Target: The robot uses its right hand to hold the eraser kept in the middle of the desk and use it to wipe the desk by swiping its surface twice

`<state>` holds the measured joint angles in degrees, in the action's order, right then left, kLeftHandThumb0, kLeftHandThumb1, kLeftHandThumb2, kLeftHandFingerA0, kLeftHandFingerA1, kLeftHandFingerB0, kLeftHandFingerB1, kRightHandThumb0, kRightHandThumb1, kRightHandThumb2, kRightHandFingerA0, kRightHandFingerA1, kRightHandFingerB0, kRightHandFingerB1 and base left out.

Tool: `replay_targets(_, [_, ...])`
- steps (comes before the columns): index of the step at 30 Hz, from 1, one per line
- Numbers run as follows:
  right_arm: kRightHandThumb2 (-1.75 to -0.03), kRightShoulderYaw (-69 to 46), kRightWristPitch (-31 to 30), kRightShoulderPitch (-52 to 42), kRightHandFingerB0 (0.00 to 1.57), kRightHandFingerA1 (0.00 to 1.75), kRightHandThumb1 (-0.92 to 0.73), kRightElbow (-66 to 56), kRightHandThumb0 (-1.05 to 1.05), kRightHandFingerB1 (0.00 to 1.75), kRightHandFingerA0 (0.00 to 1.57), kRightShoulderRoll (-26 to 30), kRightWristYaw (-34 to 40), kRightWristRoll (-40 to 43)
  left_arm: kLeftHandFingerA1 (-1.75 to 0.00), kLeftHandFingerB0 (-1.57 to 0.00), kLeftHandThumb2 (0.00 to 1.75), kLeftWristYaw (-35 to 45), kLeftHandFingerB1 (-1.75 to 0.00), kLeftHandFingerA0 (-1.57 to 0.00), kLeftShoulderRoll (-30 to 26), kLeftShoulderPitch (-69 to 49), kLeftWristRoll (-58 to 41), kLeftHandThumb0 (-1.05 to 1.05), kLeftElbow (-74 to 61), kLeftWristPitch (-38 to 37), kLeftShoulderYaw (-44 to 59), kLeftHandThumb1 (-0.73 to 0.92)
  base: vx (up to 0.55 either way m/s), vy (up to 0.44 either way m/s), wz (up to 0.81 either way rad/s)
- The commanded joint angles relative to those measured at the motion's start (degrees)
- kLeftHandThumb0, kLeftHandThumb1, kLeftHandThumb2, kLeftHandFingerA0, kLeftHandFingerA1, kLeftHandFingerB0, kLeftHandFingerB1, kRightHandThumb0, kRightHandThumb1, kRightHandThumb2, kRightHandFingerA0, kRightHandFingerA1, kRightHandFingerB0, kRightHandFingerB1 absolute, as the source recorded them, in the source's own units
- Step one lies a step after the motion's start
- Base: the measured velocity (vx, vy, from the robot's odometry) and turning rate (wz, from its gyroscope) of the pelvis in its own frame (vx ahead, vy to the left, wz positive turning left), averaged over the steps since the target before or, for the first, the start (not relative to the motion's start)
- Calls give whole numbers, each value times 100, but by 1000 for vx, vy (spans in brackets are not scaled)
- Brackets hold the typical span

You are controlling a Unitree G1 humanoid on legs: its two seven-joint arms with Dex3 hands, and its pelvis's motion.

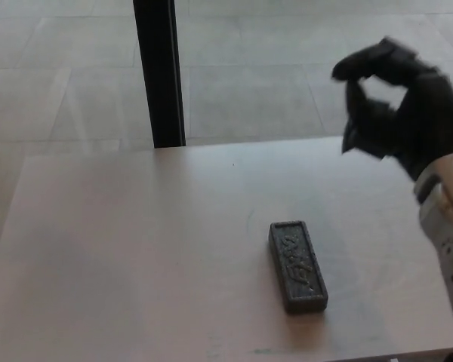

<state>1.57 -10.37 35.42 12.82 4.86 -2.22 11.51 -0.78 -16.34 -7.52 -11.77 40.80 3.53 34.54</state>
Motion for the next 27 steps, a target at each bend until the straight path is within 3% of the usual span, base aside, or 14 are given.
replay_targets(1, [-101, 221, 206, -188, 77, 175, -63, 214, -31, 142, 100, -20, -110, -408, -82, -48, 99, -53, -72, -60, -59, -20, -139, -47, -1, 87, 8, 53, 0, 0, 0])
replay_targets(2, [-103, 346, 161, -264, 78, 175, -62, 250, -28, 144, 100, -25, -103, -515, -84, -53, 64, -28, -72, -55, -76, -24, -124, -48, 57, 18, -11, 72, 0, 0, 0])
replay_targets(3, [-105, 414, 144, -317, 75, 175, -61, 303, -29, 146, 99, -29, -158, -540, -89, -54, 62, -53, -73, -58, -79, 3, -140, -47, 105, 17, 1, 72, 0, 0, 0])
replay_targets(5, [-101, 553, 239, -367, 71, 175, -62, 477, -32, 157, 95, -17, -225, -654, -88, -54, 62, -91, -72, -57, -67, -4, -145, -46, 35, 82, -13, 73, 0, 0, 0])
replay_targets(9, [-105, 554, 234, -358, 72, 175, -59, 625, -30, 159, 92, -113, -177, -666, -88, -55, 62, -144, -74, -58, -66, -5, -143, -45, -46, 141, -34, 73, 0, 0, 0])
replay_targets(10, [-105, 545, 276, -365, 72, 175, -59, 683, -30, 160, 93, -147, -176, -669, -83, -49, 99, -121, -72, -62, -52, -44, -156, -47, -117, 145, -39, 54, 0, 0, 0])
replay_targets(12, [-105, 562, 385, -390, 74, 175, -61, 791, -29, 161, 96, -181, -159, -739, -83, -48, 99, -86, -71, -62, -64, -33, -183, -47, -83, 123, -30, 53, 0, 0, 0])
replay_targets(13, [-103, 560, 466, -423, 76, 175, -61, 913, -30, 162, 95, -204, -185, -755, -88, -53, 64, -116, -73, -58, -76, -17, -152, -48, -65, 104, -48, 72, 0, 0, 0])
replay_targets(15, [-102, 563, 515, -438, 76, 175, -61, 965, -30, 162, 96, -213, -193, -798, -90, -53, 62, -164, -72, -61, -76, -25, -101, -48, -114, 134, -89, 72, 0, 0, 0])
replay_targets(17, [-101, 587, 369, -482, 77, 175, -62, 946, -31, 158, 97, -245, -174, -856, -94, -54, 63, -165, -75, -61, -58, -2, -153, -50, -134, 153, -76, 70, 0, 0, 0])
replay_targets(18, [-100, 581, 278, -483, 77, 175, -62, 972, -32, 159, 97, -286, -168, -849, -87, -49, 99, -146, -73, -65, -56, -6, -177, -49, -164, 181, -79, 52, 0, 0, 0])
replay_targets(24, [-104, 695, 698, -635, 78, 175, -60, 1328, -35, 162, 99, -371, -175, -1039, -86, -46, 99, -214, -71, -65, -58, 68, -200, -48, -68, 182, -57, 52, 0, 0, 0])
replay_targets(25, [-105, 736, 847, -673, 78, 175, -62, 1420, -34, 162, 100, -360, -201, -1100, -89, -50, 63, -155, -71, -58, -90, 62, -172, -50, -1, 122, -85, 73, 0, 0, 0])
replay_targets(27, [-106, 746, 882, -713, 78, 175, -61, 1476, -34, 163, 99, -385, -142, -1147, -90, -51, 63, -98, -73, -59, -89, 32, -166, -50, 6, 24, -96, 71, 0, 0, 0])
